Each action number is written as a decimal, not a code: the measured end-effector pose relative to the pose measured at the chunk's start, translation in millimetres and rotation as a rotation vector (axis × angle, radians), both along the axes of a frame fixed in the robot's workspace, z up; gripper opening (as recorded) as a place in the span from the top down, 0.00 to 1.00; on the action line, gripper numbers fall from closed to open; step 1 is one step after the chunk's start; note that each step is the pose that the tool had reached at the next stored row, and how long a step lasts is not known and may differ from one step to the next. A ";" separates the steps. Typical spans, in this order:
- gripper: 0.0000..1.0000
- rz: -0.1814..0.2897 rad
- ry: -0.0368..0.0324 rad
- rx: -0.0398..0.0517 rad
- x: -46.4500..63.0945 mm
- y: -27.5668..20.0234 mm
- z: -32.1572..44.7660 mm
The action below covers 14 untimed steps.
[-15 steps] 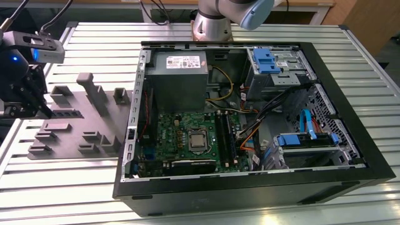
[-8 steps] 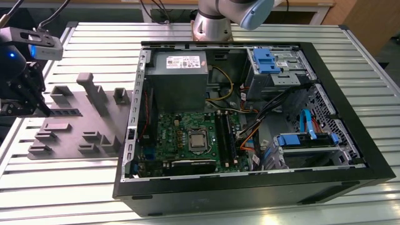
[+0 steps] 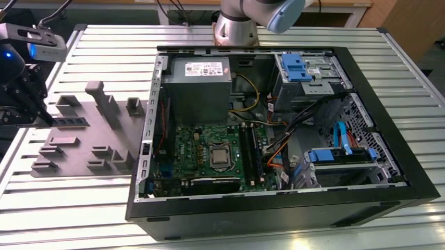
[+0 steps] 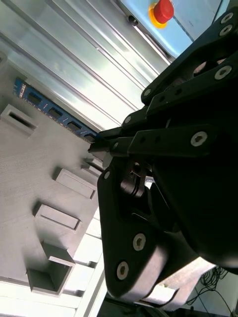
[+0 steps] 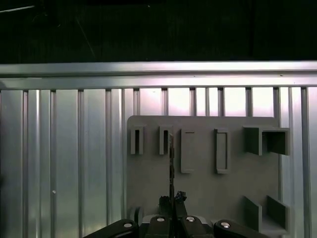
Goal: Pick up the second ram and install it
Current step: 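Pick up the second ram and move it above second insertion slot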
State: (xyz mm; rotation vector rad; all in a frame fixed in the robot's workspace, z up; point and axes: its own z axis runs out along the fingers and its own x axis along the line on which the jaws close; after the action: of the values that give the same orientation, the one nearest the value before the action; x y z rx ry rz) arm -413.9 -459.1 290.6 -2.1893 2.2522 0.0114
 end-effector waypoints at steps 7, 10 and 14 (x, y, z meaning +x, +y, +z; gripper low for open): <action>0.86 0.000 0.0000 0.0000 0.0 0.6 9.9; 0.86 0.000 0.0001 0.0000 0.0 0.9 16.0; 0.86 0.000 0.0000 -0.0002 0.0 1.4 25.1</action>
State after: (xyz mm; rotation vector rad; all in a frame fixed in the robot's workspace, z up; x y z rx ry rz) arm -413.9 -457.8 315.7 -2.1894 2.2524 0.0112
